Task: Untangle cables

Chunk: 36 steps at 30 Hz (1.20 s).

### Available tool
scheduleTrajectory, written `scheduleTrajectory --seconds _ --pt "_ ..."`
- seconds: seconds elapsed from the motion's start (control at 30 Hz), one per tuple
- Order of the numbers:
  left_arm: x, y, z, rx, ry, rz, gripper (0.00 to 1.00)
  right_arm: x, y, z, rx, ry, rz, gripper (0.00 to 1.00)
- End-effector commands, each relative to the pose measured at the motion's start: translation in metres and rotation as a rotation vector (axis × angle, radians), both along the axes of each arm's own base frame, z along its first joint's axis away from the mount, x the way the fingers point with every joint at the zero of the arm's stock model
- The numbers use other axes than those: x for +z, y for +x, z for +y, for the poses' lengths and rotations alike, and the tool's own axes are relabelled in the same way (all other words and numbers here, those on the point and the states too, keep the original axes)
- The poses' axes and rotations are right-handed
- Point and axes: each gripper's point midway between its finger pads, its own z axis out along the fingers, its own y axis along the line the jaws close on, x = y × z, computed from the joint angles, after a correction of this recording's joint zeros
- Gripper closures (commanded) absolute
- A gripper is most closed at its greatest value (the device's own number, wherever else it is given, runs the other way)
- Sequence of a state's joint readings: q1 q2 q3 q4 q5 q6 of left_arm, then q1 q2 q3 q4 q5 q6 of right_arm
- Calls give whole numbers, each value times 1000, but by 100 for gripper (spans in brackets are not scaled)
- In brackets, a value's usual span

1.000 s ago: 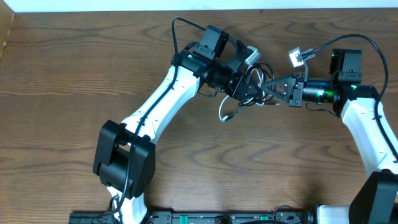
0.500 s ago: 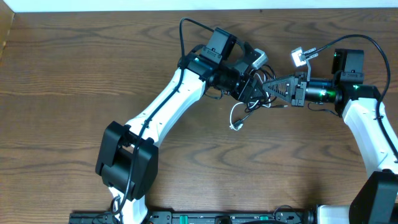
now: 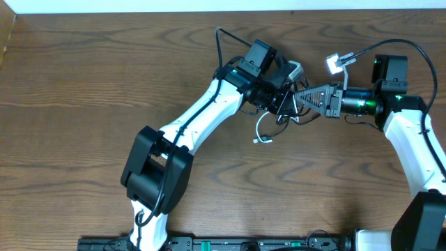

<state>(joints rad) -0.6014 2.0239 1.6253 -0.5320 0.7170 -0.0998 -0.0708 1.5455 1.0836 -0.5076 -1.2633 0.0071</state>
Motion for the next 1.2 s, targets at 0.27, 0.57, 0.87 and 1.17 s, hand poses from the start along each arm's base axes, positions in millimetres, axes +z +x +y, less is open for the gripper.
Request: scheduleTrajectory --seconds 0.27,0.57,0.87,1.17 --pt "58 39 121 389 213 -96 92 -108 21 -122 -772 -597 540 99" --pt "138 36 213 606 176 -199 93 -126 -9 -195 -1031 -979 604 99" --pt "178 30 263 736 140 -277 93 -128 -24 -217 -1076 -1049 648 98" --pt "177 18 228 619 73 -232 92 -102 2 -104 -420 -606 333 47"
